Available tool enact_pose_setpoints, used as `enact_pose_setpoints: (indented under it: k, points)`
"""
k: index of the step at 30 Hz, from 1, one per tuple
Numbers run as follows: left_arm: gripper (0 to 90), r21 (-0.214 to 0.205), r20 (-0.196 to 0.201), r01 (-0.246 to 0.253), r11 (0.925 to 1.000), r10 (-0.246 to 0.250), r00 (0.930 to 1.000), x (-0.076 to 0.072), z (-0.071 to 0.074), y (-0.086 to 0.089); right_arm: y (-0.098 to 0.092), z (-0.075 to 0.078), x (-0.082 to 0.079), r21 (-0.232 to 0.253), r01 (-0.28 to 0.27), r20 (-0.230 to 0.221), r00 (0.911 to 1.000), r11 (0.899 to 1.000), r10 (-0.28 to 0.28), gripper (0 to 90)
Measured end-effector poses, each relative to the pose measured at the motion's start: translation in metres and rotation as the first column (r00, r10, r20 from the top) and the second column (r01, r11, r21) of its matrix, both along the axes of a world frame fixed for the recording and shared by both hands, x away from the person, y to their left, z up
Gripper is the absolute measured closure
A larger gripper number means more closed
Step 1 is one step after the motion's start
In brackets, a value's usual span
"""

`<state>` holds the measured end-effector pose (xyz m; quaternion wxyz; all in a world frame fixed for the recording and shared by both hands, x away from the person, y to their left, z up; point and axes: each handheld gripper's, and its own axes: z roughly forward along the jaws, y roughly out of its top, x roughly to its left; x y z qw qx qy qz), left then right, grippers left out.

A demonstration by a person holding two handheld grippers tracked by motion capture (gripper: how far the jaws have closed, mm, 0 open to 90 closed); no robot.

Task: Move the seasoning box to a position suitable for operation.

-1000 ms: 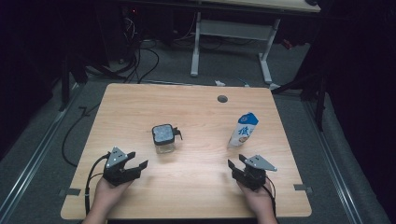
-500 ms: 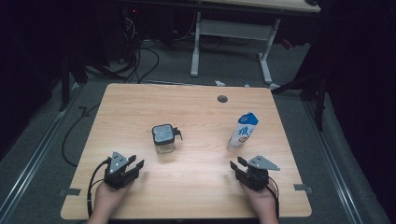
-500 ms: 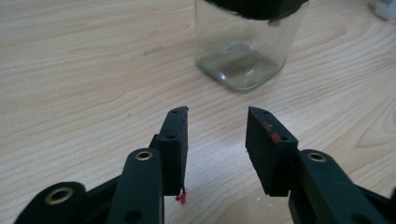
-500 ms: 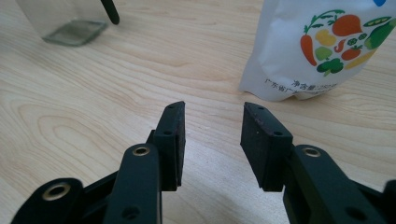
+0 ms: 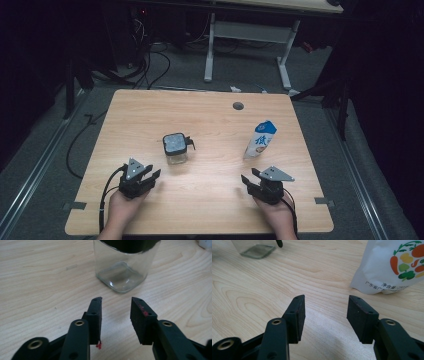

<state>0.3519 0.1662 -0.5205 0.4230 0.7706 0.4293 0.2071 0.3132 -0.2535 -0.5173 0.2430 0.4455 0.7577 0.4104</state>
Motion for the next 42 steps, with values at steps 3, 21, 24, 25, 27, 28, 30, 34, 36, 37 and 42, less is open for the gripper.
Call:
enact_pose_setpoints:
  k: [3, 21, 24, 25, 27, 28, 30, 34, 36, 37, 42]
  points:
    - [69.5, 0.001, 0.017, -0.004, 1.0, 0.004, 0.9999, 0.006, 0.002, -0.003, 0.001, 0.002, -0.003, -0.007, -0.006, 0.009, 0.9999, 1.0, 0.006, 52.1]
    - [87.0, 0.0, 0.027, -0.033, 0.9995, 0.033, 0.9991, 0.04, 0.006, -0.016, 0.001, 0.003, -0.012, -0.041, 0.032, 0.058, 0.9979, 0.999, -0.03, 61.9]
    - [88.3, -0.008, 0.027, -0.024, 0.9997, 0.024, 0.9993, 0.041, 0.005, -0.018, 0.002, 0.003, -0.012, -0.041, 0.024, 0.063, 0.9978, 0.999, -0.021, 59.1]
    - [89.3, -0.008, 0.027, -0.024, 0.9997, 0.024, 0.9993, 0.041, 0.005, -0.018, 0.002, 0.003, -0.012, -0.041, 0.024, 0.063, 0.9978, 0.999, -0.021, 59.1]
    - [89.8, -0.016, 0.025, -0.012, 0.9998, 0.012, 0.9996, 0.04, 0.005, -0.019, 0.003, 0.001, -0.011, -0.041, 0.027, 0.052, 0.9984, 0.999, -0.024, 54.9]
    - [89.9, -0.016, 0.025, -0.012, 0.9998, 0.012, 0.9996, 0.04, 0.005, -0.019, 0.003, 0.001, -0.011, -0.041, 0.027, 0.052, 0.9984, 0.999, -0.024, 54.9]
    - [90.0, -0.011, 0.026, -0.006, 0.9999, 0.007, 0.9996, 0.038, 0.005, -0.022, 0.003, 0.001, -0.011, -0.036, 0.028, 0.052, 0.9983, 0.999, -0.026, 53.4]
    - [89.9, -0.015, 0.027, 0.001, 0.9999, -0.001, 0.9996, 0.035, 0.008, -0.023, 0.003, 0.001, -0.011, -0.04, 0.026, 0.061, 0.9979, 0.999, -0.023, 52.9]
    - [89.9, -0.022, 0.034, 0.017, 0.9996, -0.016, 0.9993, 0.031, 0.01, -0.026, 0.004, 0.001, -0.011, -0.041, 0.026, 0.057, 0.9981, 0.999, -0.024, 52.5]
    - [89.9, -0.022, 0.034, 0.017, 0.9996, -0.016, 0.9993, 0.031, 0.01, -0.026, 0.004, 0.001, -0.011, -0.041, 0.026, 0.057, 0.9981, 0.999, -0.024, 52.5]
    - [88.4, -0.023, 0.052, 0.073, 0.9971, -0.072, 0.9961, 0.021, 0.013, -0.042, 0.004, 0.001, -0.011, -0.04, 0.028, 0.049, 0.9984, 0.999, -0.026, 51.4]
